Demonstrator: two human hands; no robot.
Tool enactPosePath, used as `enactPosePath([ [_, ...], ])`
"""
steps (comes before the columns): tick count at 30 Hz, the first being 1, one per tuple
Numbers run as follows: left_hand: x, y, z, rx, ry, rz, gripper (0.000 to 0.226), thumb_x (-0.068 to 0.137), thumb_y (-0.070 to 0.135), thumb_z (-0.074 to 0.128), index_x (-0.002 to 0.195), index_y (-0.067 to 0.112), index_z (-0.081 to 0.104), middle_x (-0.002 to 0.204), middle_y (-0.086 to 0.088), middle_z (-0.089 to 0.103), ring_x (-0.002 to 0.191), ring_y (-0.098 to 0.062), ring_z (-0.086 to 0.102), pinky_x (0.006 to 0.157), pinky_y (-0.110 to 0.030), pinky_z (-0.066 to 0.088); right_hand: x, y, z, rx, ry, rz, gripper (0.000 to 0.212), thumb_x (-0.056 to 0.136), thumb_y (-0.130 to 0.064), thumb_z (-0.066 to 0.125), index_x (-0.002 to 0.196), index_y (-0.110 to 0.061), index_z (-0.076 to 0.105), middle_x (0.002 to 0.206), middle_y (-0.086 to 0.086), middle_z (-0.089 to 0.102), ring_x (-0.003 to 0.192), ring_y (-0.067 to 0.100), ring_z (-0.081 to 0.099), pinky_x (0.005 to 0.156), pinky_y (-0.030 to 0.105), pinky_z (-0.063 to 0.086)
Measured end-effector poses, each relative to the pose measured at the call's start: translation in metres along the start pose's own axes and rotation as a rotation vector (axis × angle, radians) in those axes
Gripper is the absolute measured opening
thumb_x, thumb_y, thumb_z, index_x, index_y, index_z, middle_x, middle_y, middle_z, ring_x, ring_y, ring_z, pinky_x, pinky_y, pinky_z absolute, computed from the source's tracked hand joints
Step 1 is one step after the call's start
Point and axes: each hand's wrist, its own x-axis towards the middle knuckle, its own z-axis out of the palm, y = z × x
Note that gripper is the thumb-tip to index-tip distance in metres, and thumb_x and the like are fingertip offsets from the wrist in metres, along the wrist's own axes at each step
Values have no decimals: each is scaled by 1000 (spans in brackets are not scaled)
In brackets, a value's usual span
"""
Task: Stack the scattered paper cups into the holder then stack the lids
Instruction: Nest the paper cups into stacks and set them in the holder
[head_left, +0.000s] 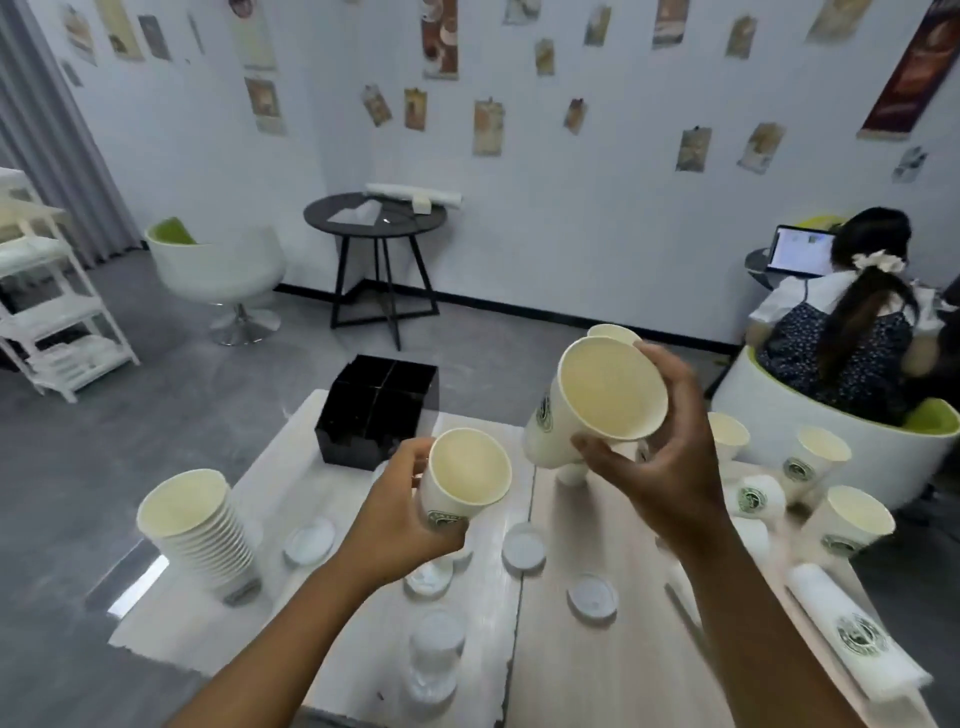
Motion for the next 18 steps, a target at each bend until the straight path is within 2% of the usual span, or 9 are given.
enactPosePath([
  [3,3,-2,-43,13,62,4,85,66,16,92,130,45,44,125,30,56,117,2,58,85,-18,54,35,-31,39,103,-8,-96,89,68,-21,90,142,-10,42,137,2,54,126,18,56,101,25,48],
  [5,3,-3,-65,21,104,18,86,66,15,92,133,41,44,125,32,55,117,2,58,85,-20,55,49,-49,68,174,-52,-128,88,69,-24,88,142,-6,41,135,2,53,124,18,56,100,30,51],
  [7,3,-3,-83,21,155,25,88,66,15,93,134,43,44,125,32,56,117,1,59,84,-15,53,57,-63,98,225,-116,-126,85,69,-27,87,141,-12,43,133,-2,55,123,18,57,98,36,54],
  [10,0,-3,-107,18,218,15,88,66,13,94,128,50,42,121,28,61,112,3,61,82,-11,50,61,-72,141,216,-220,-109,82,67,-30,89,138,-25,47,131,-7,58,123,19,59,96,34,54],
  [14,-1,-5,-140,53,298,16,89,65,13,96,123,50,40,120,21,62,107,7,60,78,-10,51,63,-71,189,95,-343,-87,85,66,-33,91,139,-29,48,131,-12,59,123,17,60,97,40,56],
  [18,0,-9,-172,88,362,58,91,64,15,96,129,45,40,124,20,61,112,-1,60,81,-14,53,69,-66,226,21,-473,-66,88,71,-34,91,144,-35,43,136,-18,56,127,10,55,101,45,54],
])
